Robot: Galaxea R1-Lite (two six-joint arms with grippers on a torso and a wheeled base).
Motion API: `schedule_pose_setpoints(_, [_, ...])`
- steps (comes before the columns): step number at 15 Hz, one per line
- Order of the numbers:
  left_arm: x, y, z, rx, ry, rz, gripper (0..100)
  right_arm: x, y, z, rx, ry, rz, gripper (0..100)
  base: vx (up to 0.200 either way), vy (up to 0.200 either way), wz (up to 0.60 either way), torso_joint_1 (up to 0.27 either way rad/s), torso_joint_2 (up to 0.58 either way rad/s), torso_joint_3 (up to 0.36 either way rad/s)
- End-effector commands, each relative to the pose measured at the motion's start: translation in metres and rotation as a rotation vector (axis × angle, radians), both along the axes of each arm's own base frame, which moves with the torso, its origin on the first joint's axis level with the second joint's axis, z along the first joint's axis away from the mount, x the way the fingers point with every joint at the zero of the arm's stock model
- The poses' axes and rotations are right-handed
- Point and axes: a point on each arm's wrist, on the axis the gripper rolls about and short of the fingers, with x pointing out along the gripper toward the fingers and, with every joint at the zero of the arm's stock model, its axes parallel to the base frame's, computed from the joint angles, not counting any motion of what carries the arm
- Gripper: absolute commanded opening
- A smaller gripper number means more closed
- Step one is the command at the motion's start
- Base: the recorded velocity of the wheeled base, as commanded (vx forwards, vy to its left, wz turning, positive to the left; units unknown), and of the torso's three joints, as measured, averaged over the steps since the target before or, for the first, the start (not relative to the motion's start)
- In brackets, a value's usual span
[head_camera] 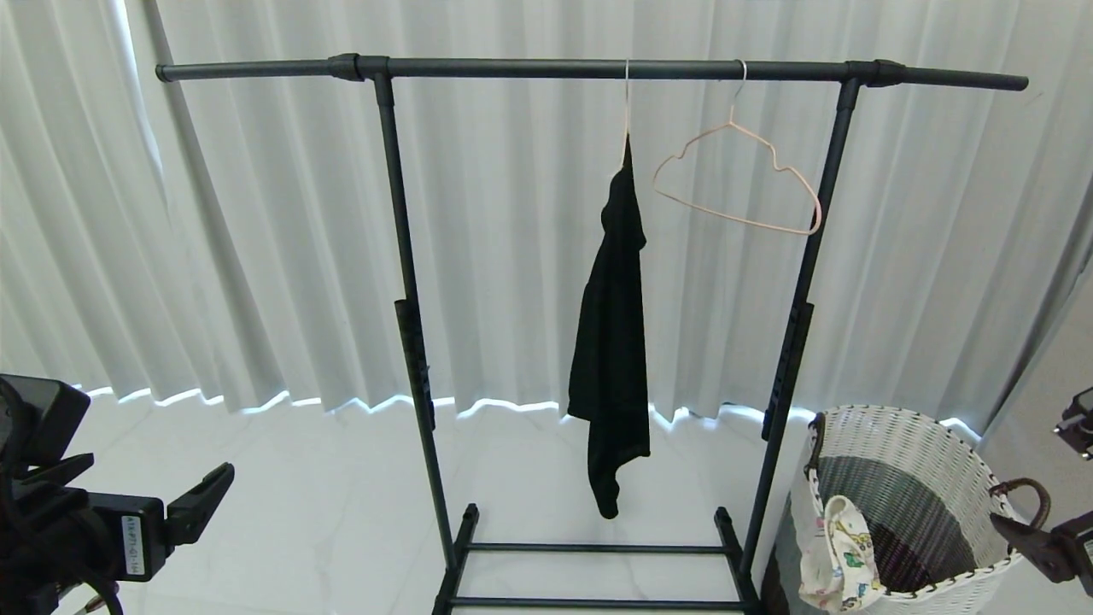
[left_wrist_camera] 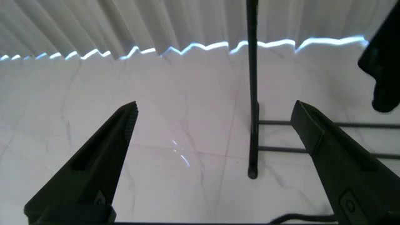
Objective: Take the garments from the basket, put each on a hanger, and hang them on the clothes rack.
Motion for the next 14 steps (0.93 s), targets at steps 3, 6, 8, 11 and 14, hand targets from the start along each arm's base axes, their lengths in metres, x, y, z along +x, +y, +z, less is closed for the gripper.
schedule_pose_setpoints(3, [0.0005, -0.0002, -0.0001, -0.009, -0.001, -0.001, 100, -0.001, -0.0004, -0.0069, -0.003, 0.007, 0.0, 100, 0.0, -0.2, 0.0, -0.04, 0.07, 0.061])
schedule_pose_setpoints(6, [0.0003, -0.0005, 0.0001, -0.007, -0.002, -0.004, 100, -0.0014, -0.0008, -0.0085, -0.005, 0.013, 0.0, 100, 0.0, -0.2, 0.0, -0.001, 0.02, 0.009])
schedule_pose_setpoints(8, [-0.0001, -0.0005, 0.0009, -0.008, -0.007, -0.004, 100, -0.0018, -0.0007, -0.0098, -0.006, 0.018, 0.003, 100, 0.0, -0.2, 0.0, 0.002, 0.0, 0.002])
schedule_pose_setpoints(11, [-0.0001, -0.0003, 0.0009, -0.004, -0.006, -0.002, 100, -0.0022, -0.0008, -0.0113, -0.006, 0.023, 0.005, 100, 0.0, 0.0, 0.0, 0.0, 0.0, 0.0])
schedule_pose_setpoints(14, [0.0002, -0.0005, 0.0018, -0.005, -0.009, -0.005, 100, -0.002, -0.0006, -0.0115, -0.004, 0.025, 0.008, 100, 0.133, 0.0, 0.0, 0.005, 0.0, 0.005])
